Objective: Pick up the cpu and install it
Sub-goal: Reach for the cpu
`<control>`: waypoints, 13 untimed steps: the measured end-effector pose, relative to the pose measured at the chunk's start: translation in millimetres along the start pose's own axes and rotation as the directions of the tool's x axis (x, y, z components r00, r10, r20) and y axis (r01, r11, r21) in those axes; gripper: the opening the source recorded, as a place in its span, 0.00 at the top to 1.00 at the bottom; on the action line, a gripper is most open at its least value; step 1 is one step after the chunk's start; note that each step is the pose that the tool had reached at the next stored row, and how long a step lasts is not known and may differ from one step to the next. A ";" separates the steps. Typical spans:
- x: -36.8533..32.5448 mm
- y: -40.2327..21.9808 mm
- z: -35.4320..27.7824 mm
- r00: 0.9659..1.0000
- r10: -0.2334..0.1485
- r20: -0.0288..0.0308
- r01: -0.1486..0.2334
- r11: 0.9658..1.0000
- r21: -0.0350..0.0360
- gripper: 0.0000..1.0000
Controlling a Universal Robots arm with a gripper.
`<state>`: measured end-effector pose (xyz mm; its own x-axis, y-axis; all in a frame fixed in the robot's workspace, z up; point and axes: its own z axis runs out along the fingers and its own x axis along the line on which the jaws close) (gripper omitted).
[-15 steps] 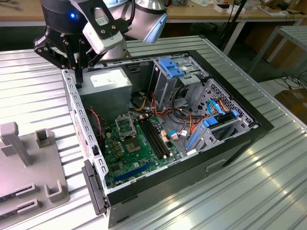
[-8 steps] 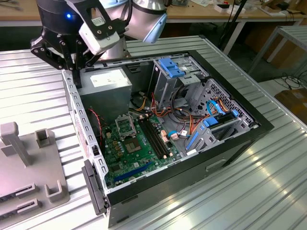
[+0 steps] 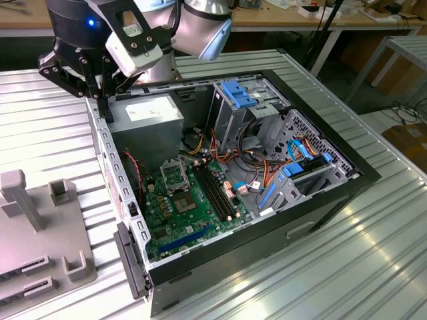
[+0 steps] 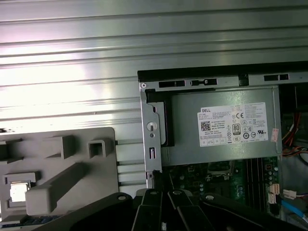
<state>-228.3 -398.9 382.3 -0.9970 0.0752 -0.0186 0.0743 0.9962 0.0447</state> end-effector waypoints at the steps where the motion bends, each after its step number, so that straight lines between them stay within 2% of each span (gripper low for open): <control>1: 0.9 -0.1 0.1 1.000 0.000 0.000 0.000 1.000 0.000 0.89; 8: 5.9 -0.5 0.4 1.000 0.000 0.000 0.000 1.000 0.000 0.89; 13: 6.5 -0.5 0.4 1.000 0.000 0.000 0.000 1.000 0.000 0.89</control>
<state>-234.9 -398.9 381.7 -0.9970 0.0752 -0.0185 0.0743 0.9962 0.0447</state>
